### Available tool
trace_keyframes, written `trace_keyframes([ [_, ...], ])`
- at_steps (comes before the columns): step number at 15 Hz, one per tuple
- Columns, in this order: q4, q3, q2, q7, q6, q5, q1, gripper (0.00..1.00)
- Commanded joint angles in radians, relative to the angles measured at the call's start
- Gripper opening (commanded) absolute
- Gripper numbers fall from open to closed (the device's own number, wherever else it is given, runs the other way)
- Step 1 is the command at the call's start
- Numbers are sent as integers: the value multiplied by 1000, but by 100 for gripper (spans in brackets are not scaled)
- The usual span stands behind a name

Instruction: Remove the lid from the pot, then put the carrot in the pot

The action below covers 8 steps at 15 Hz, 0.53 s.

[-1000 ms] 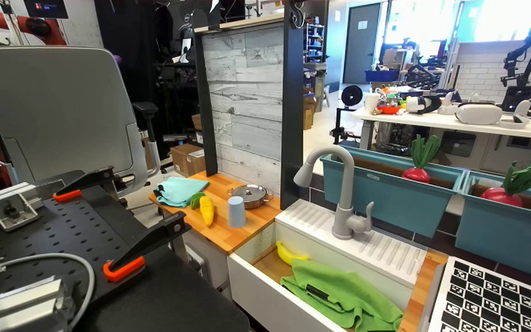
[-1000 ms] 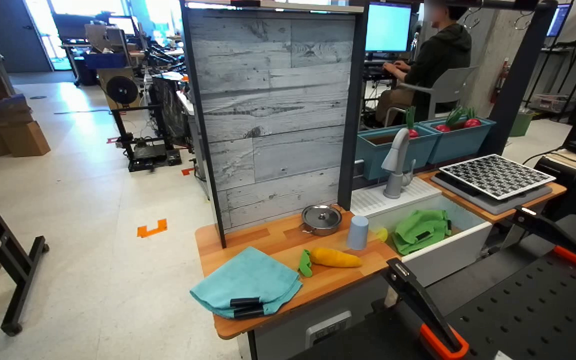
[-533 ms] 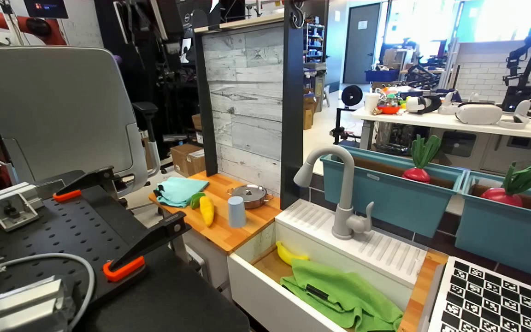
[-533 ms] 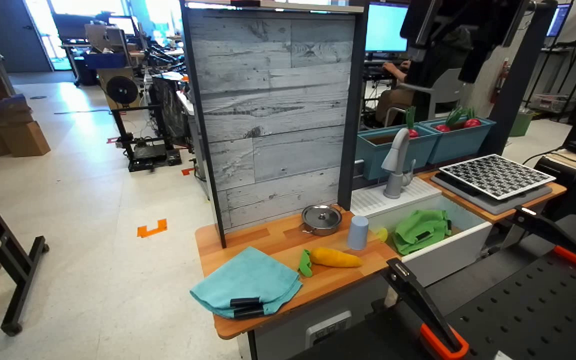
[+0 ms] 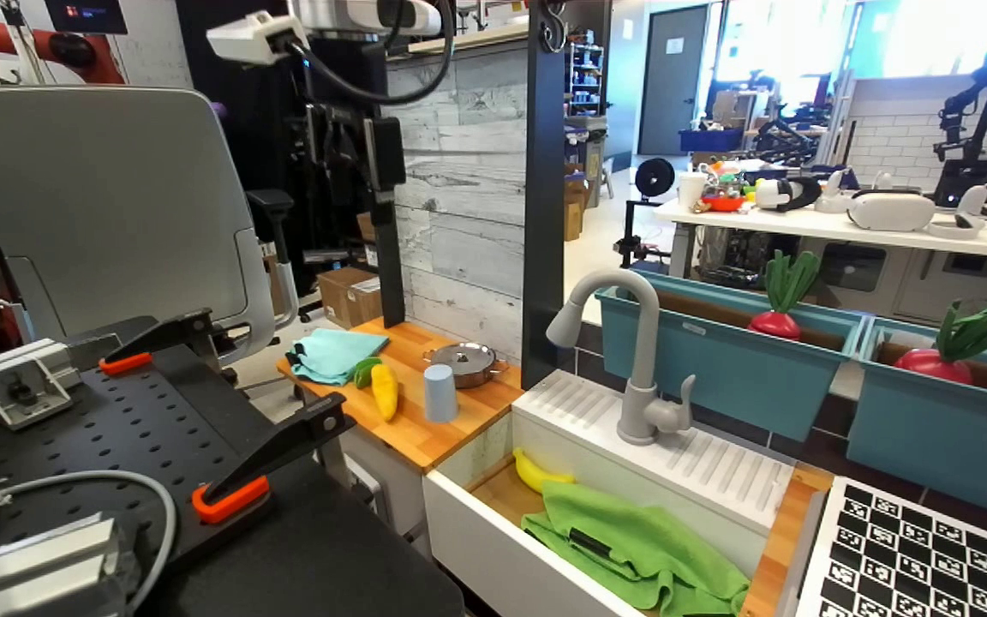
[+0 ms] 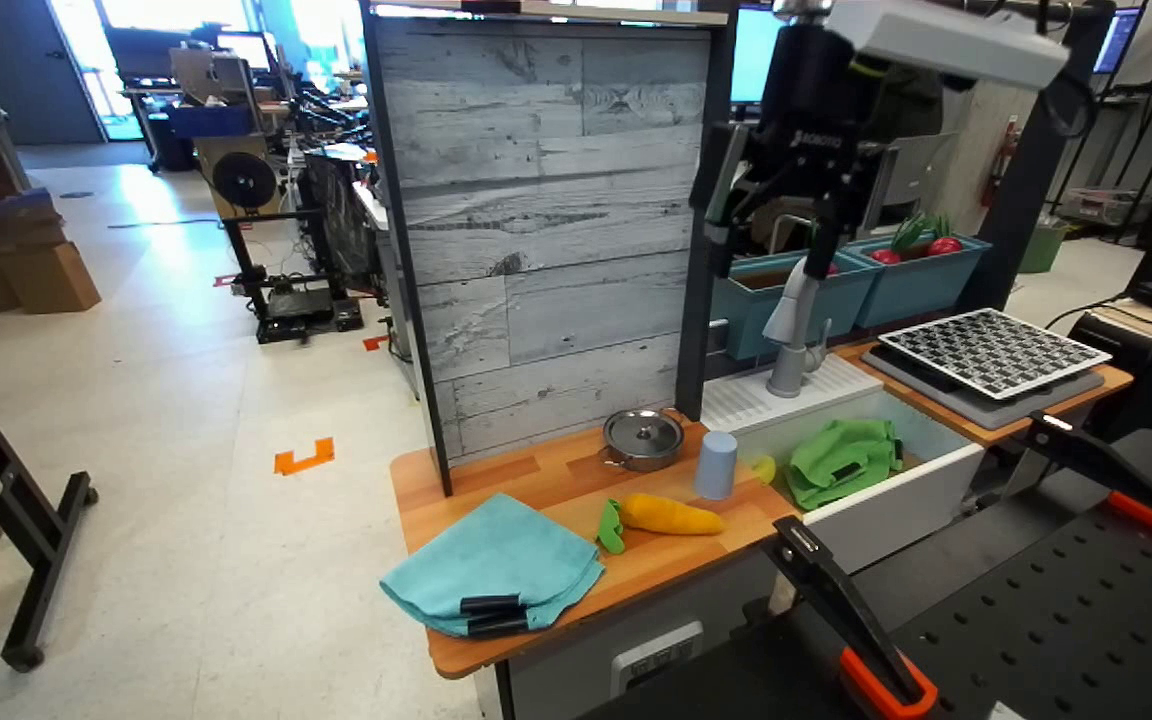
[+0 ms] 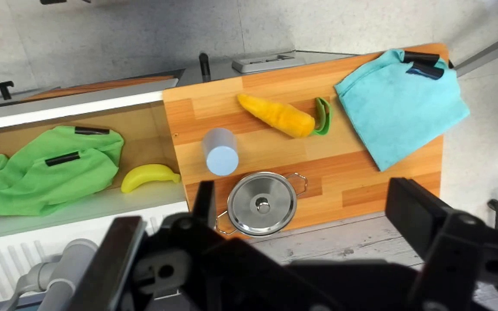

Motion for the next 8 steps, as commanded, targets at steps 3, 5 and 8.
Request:
trace_keyframes([
  [3,236,39,269,11,52,84,-25,100],
  [5,312,32,354,40,36,67,-21,100],
  [8,426,24,474,93,12,62,-20,100],
])
